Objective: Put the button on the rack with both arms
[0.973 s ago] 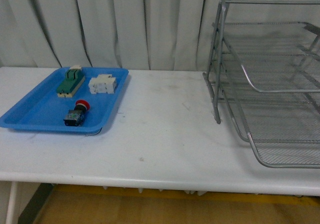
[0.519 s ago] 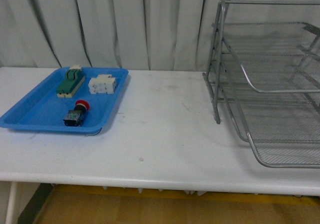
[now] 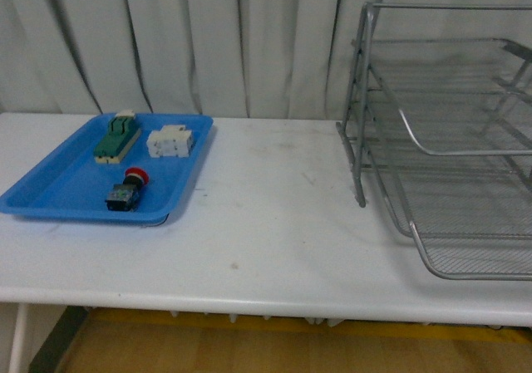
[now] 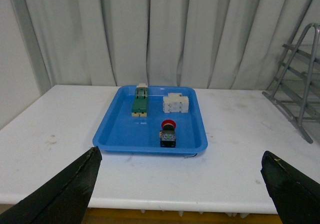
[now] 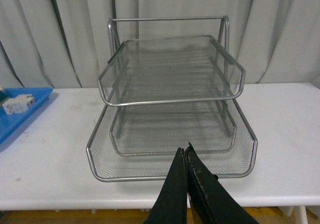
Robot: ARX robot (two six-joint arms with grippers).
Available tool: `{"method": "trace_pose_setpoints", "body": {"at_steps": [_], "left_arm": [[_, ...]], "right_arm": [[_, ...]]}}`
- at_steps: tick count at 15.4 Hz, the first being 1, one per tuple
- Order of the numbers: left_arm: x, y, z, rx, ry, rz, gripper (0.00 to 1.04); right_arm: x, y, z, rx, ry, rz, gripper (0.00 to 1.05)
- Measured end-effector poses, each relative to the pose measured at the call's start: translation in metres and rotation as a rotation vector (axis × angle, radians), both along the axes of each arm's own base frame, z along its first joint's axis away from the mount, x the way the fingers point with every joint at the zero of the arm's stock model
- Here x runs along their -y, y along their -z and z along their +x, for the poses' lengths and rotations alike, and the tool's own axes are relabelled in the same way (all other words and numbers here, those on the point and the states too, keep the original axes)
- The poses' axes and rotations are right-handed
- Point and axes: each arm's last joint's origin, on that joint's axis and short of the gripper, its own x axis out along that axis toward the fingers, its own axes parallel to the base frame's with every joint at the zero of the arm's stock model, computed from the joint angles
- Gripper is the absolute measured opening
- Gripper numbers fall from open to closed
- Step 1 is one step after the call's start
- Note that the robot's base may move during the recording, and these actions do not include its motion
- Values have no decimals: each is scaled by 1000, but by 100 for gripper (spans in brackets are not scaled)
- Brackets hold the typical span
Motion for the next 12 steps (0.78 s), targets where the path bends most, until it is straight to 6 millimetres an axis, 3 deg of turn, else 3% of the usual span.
{"method": "trace_pose_setpoints", "body": {"at_steps": [5,12], "left_arm": [[0,0,0,-1,0,0,98],[0,0,0,-1,0,0,98]], "right_arm": [[0,0,0,4,0,0,2],[0,0,0,4,0,0,91]]}}
